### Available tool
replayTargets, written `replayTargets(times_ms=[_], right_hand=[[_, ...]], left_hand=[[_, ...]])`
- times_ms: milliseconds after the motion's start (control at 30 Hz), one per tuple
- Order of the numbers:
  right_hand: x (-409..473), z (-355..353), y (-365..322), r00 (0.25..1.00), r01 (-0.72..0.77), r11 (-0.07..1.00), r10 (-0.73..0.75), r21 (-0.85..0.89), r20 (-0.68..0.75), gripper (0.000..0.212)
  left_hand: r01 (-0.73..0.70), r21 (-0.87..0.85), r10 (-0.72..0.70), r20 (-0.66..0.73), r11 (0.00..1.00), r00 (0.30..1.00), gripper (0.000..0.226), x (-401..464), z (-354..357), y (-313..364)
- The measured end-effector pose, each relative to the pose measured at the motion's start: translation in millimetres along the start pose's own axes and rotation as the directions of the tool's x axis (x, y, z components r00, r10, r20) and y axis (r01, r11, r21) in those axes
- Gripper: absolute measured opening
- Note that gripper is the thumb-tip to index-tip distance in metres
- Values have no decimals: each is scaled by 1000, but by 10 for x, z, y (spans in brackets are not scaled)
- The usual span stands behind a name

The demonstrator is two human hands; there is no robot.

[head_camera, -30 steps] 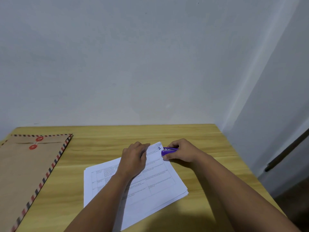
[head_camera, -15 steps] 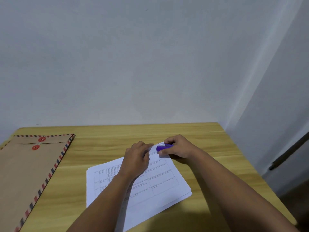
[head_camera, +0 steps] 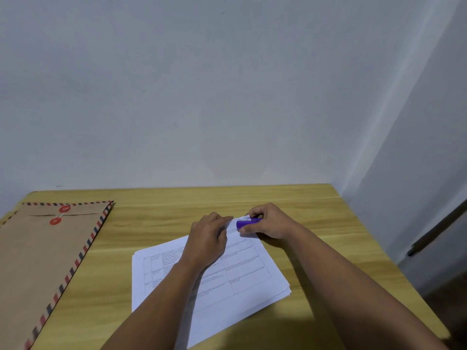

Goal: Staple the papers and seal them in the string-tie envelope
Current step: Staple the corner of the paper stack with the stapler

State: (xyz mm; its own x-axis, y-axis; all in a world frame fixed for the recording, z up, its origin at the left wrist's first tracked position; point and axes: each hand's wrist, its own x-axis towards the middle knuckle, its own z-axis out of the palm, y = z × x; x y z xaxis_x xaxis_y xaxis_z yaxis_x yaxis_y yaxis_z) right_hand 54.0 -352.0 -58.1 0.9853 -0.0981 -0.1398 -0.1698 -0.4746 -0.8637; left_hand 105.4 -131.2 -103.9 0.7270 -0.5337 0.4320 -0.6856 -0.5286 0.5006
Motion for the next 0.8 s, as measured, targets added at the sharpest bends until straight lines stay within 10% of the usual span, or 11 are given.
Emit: replayTargets(times_ms=[600, 800], right_hand=[[-99, -57, -40, 998, -61, 992, 64, -108, 21, 42], [-383, -423, 264, 952, -212, 943, 140, -256, -271, 42]], left_hand=[[18, -19, -17, 44, 1000, 999, 44, 5, 40, -54], [-90, 68, 85, 73, 994, 994, 46, 81, 130, -61]])
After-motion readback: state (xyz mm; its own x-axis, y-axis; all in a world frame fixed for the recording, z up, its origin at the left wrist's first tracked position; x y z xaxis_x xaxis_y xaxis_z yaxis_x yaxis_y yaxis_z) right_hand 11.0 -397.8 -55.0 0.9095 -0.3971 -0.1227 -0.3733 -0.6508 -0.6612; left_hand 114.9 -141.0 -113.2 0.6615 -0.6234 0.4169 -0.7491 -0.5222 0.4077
